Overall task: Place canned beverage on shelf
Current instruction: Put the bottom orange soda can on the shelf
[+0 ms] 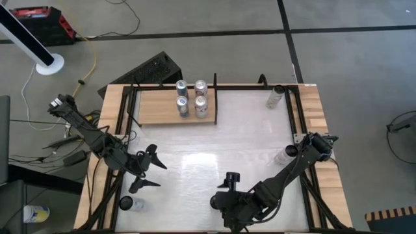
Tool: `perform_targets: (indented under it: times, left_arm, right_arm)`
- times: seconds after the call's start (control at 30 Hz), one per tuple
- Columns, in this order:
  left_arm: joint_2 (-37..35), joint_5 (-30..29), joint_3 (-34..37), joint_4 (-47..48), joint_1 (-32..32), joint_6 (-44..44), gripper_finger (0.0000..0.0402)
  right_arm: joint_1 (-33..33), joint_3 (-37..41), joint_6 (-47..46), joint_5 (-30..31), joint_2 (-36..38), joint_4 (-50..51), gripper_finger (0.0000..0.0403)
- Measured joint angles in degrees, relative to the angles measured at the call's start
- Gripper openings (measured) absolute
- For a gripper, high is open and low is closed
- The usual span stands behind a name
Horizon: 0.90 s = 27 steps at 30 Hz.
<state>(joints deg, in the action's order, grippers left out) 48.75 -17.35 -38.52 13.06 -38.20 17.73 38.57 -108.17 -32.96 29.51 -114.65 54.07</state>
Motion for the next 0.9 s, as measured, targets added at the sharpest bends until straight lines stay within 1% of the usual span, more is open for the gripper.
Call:
perform_targets:
  times: [0.13,0.2,0.3,0.37,0.43,0.6,0.73,0.83,0.9]
  left_arm:
    - [0.00,0.00,0.00,0.00,0.00,0.00,0.0314]
    - [0.00,-0.02,0.00,-0.20,0.00,-0.16,0.0314]
    - [1.15,0.00,0.02,-3.37,0.04,-1.22,0.0314]
    - [3.16,0.17,0.04,-8.10,0.04,-3.19,0.0314]
    - [5.98,1.53,0.04,-14.44,0.04,-6.04,0.0314]
    - [15.06,7.78,0.04,-30.45,-0.01,-14.37,0.0314]
    - [22.49,9.56,0.04,-43.20,0.02,-19.56,0.0314]
    - [27.71,9.70,0.04,-50.55,0.31,-23.11,0.0314]
    - [30.81,9.67,0.04,-54.50,0.90,-24.17,0.0314]
  right_arm:
    - [1.68,0.07,0.01,5.26,0.04,-0.25,0.0340]
    - [2.63,0.18,0.00,6.85,0.04,-0.21,0.0340]
    - [3.87,0.58,-0.01,9.54,0.04,0.19,0.0340]
    - [4.89,0.58,-0.04,12.14,0.09,0.65,0.0340]
    - [6.28,0.58,-0.90,14.72,0.48,1.15,0.0340]
    - [9.48,0.58,-7.00,16.33,0.23,1.91,0.0340]
    - [12.17,2.32,-14.69,17.04,0.04,1.93,0.0340]
    - [15.60,6.02,-22.00,17.48,0.00,0.11,0.0340]
    - [17.85,9.28,-27.09,19.15,-0.04,-2.70,0.0340]
